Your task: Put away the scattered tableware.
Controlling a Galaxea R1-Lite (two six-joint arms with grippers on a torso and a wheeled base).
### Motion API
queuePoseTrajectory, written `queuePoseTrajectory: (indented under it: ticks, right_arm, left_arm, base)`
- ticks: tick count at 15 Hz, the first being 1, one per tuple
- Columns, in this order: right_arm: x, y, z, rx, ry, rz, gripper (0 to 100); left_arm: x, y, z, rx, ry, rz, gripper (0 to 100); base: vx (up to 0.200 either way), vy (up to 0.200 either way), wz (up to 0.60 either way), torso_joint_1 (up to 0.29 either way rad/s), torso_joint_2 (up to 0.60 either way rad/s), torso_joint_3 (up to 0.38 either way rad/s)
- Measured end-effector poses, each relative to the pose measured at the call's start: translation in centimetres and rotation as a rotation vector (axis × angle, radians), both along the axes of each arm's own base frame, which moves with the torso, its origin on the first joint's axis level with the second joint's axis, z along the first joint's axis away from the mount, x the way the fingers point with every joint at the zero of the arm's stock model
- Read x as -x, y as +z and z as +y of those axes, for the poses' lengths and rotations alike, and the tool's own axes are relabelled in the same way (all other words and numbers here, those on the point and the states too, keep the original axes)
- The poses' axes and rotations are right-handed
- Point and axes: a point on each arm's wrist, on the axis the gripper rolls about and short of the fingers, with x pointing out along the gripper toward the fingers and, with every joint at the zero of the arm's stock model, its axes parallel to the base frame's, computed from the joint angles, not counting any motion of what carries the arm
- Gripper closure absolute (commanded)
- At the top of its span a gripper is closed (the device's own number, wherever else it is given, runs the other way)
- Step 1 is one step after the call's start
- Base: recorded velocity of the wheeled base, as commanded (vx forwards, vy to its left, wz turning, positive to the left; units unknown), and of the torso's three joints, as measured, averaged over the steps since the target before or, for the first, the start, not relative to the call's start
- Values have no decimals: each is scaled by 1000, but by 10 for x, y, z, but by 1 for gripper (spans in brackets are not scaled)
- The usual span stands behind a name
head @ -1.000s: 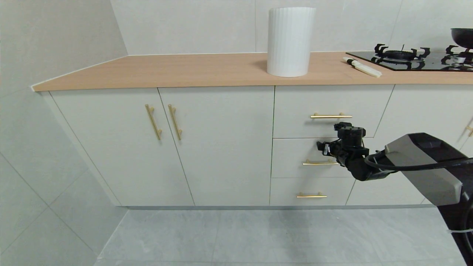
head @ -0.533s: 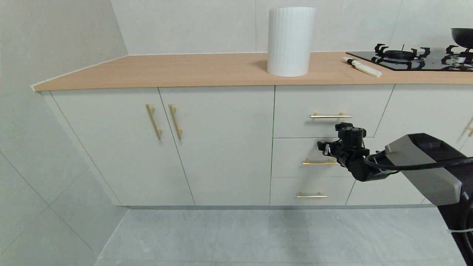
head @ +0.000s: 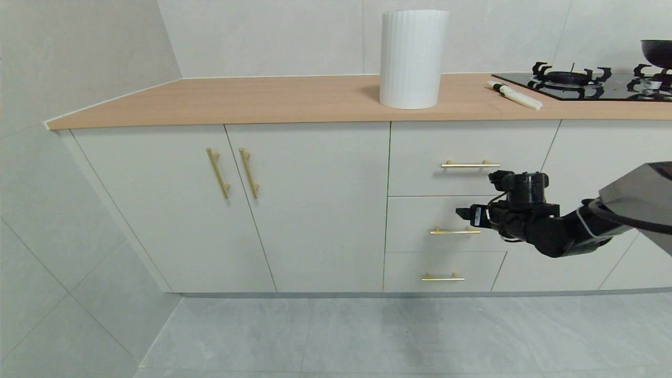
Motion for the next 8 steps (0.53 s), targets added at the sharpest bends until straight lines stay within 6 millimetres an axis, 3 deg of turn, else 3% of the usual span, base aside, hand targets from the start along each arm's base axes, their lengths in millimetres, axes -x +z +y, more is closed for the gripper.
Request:
queuePoseTrajectory:
  ticks: [4,8]
  right_arm:
    - [54,38,-2,2,7,-15,0]
    - [141,98,-16,-3,-22,-133,0]
  left_arm:
    - [0,0,0,0,0,0,0]
    - [0,0,0,0,0,0,0]
  base:
    - [0,0,0,0,0,0]
    - [0,0,0,0,0,0]
